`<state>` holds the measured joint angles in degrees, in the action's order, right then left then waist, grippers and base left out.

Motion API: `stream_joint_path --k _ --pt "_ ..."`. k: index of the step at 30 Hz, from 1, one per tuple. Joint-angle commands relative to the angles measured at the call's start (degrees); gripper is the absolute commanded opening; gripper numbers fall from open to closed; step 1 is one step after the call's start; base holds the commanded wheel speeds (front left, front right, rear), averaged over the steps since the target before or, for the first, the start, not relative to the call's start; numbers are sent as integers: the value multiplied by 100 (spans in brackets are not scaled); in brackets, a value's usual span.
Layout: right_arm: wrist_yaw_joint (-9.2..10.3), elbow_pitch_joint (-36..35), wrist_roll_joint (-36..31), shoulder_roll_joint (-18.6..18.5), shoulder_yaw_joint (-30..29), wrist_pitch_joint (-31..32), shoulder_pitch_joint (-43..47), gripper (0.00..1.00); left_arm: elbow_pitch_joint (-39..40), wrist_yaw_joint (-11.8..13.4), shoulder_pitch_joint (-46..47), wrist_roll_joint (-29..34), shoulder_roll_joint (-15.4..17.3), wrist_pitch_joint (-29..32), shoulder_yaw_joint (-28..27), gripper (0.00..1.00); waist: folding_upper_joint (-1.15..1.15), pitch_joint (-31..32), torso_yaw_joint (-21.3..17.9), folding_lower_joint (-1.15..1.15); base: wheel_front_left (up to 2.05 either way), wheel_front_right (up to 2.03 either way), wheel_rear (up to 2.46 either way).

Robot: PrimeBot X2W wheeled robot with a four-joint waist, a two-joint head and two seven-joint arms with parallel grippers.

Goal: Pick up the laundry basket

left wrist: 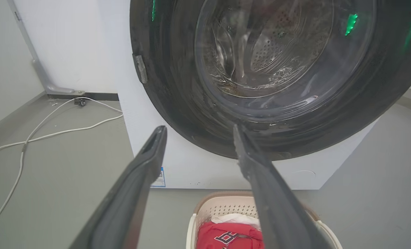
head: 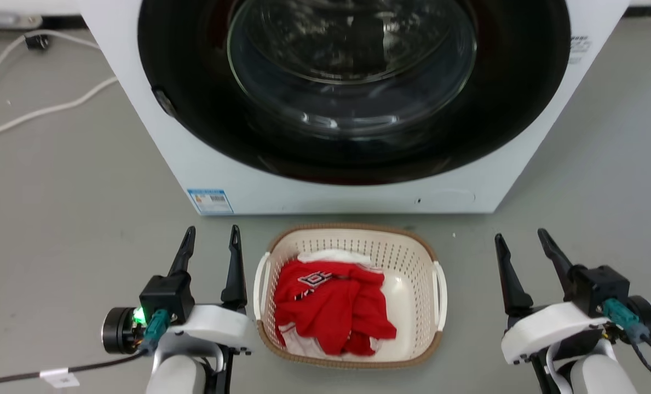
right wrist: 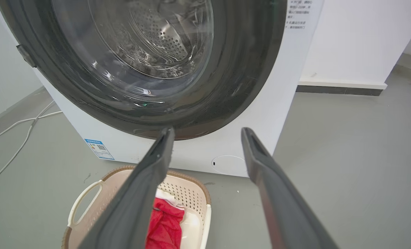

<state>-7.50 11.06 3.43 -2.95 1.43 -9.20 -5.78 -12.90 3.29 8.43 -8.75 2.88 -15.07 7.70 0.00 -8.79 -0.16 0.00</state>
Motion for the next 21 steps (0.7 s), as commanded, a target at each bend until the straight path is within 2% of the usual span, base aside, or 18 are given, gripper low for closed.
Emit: stream_joint_path --k 1,8,16,21 --pt "2 101 28 12 -30 -23 -212 100 -119 3 198 -84 -1 -15 -14 100 0 -556 -50 0 0 0 0" --pt "2 795 281 11 -50 -122 -882 100 -788 -90 835 -266 0 -14 -210 100 0 -1521 -148 0 0 0 0" --pt "3 1710 423 10 182 -259 -1764 100 -1913 -326 1690 -357 41 -15 -325 100 0 -2492 -264 0 0 0 0" --pt "2 2387 515 10 384 -19 -2349 100 -2700 -420 2334 -406 105 13 -328 100 0 -2992 -328 0 0 0 0"
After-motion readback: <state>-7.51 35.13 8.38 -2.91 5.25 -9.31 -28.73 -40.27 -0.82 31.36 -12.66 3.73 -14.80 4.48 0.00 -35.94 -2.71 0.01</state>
